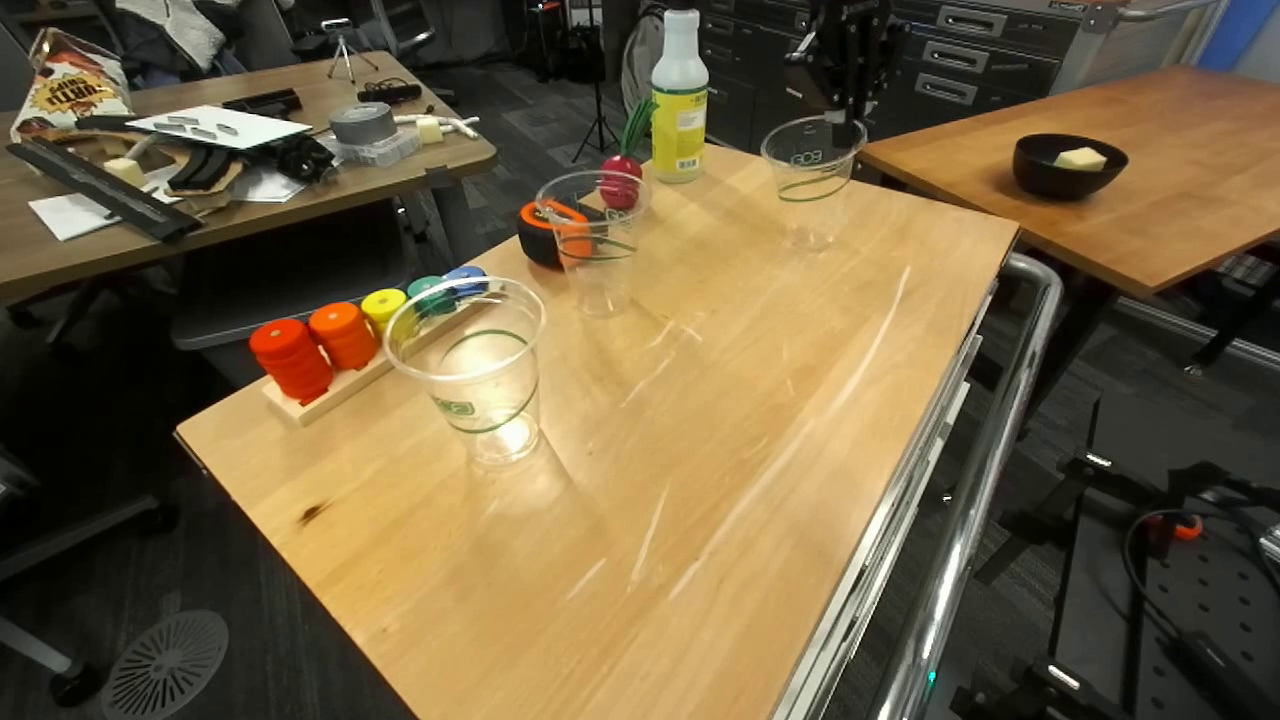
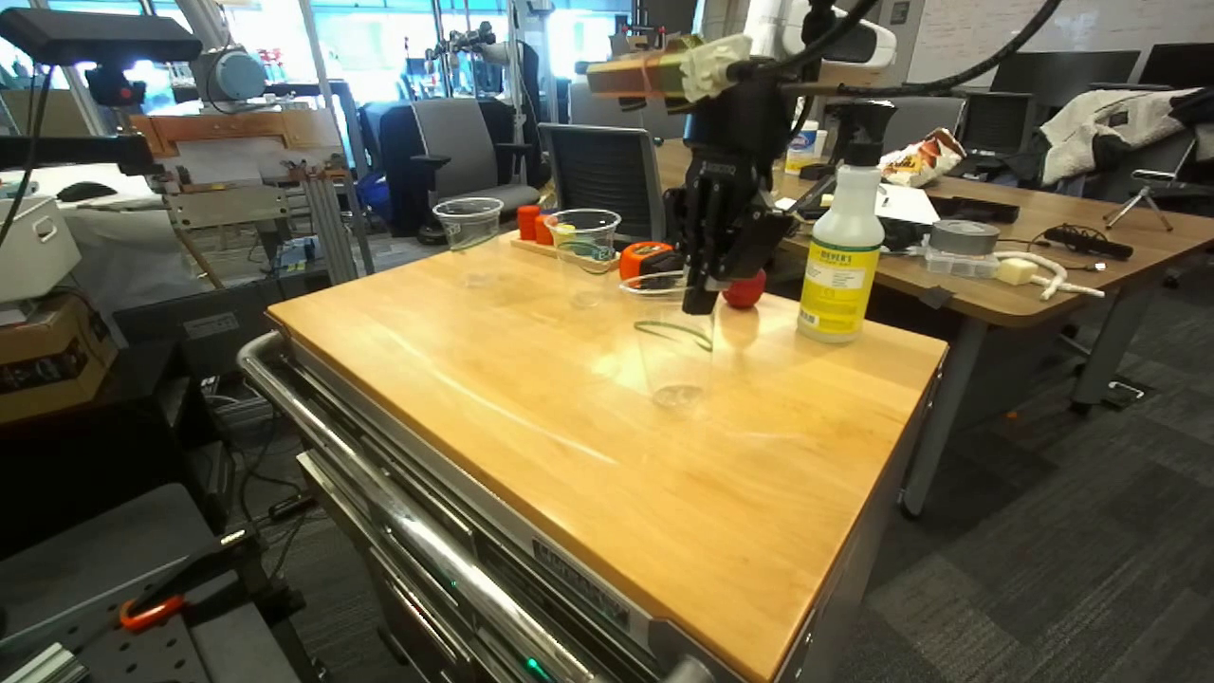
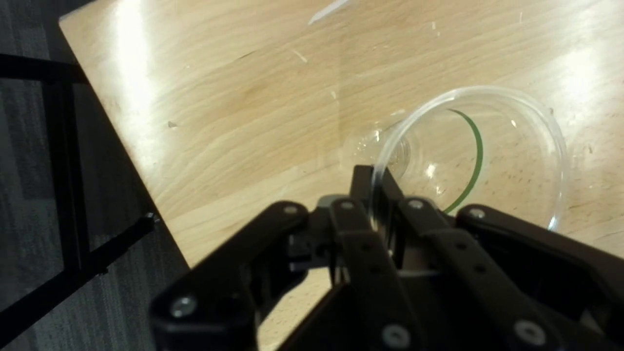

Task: Stack the cups together

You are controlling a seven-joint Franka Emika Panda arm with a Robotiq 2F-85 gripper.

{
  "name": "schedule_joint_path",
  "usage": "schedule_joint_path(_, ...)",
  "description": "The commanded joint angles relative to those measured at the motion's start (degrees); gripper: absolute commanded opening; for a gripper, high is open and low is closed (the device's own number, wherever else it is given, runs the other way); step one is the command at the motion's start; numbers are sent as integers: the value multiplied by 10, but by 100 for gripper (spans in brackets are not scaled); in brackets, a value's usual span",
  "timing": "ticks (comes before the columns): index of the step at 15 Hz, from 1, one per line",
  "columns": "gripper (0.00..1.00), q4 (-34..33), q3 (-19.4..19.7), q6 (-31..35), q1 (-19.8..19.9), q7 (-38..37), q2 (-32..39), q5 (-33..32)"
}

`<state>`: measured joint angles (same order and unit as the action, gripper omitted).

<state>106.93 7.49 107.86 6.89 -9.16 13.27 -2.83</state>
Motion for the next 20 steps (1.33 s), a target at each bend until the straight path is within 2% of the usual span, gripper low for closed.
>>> schedule_joint_path(1,1,-27,-4,-39,-17,-47,11,-14)
schedule_joint_path(6,1,-86,-25,-85,-27,-45,33,41)
schedule_joint_path(15,1,-217,-42,-124,-26,-38,42,137)
schedule_joint_path(20,1,-257,-57,-133,-30,-16,51,177)
